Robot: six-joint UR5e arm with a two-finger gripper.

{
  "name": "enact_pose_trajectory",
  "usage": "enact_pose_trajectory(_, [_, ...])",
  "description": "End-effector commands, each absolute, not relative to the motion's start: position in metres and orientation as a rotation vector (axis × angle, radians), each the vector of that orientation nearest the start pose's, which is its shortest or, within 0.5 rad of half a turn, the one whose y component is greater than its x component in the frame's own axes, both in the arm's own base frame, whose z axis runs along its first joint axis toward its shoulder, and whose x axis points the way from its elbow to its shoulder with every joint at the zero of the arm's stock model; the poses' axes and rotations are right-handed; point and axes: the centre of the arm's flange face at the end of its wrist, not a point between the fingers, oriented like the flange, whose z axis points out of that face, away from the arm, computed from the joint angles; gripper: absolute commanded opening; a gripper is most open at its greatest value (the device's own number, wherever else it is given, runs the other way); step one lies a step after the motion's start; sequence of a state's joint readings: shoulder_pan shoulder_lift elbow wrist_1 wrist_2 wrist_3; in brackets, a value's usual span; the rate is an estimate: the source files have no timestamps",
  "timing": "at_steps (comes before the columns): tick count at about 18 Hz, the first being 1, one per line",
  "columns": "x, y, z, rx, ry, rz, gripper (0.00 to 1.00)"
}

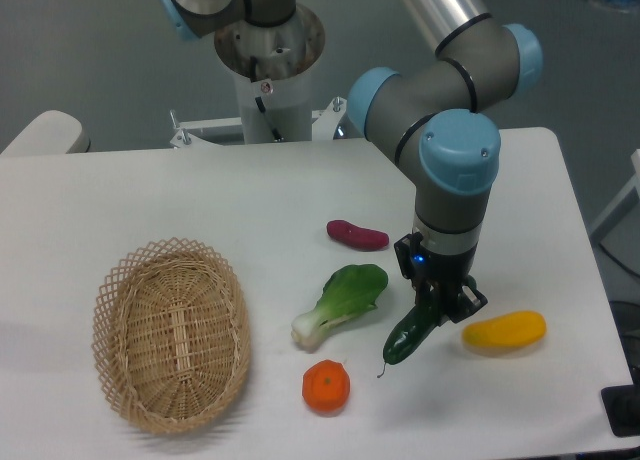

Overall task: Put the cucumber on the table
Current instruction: 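Close the gripper on the green cucumber lying on the table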

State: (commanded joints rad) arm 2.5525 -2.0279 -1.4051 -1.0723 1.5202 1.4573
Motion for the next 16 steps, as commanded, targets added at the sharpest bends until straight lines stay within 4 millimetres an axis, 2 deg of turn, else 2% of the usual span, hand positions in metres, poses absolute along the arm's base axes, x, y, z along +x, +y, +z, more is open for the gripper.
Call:
enact_pose_trajectory(8, [-0.492,0.49,0.351,-2.927,0.724,0.266,0.1])
enact_pose_trajectory(11, [-0.491,0.485,0.342,-2.923,0.782,0.249,0.1])
enact_pose_trajectory(15, [-0.496,0.469,0.332,-2.916,0.866,0.224,0.1])
enact_pose_trajectory(16, [-0.5,0.459,0.325,-2.915,0.897,0.21,0.1])
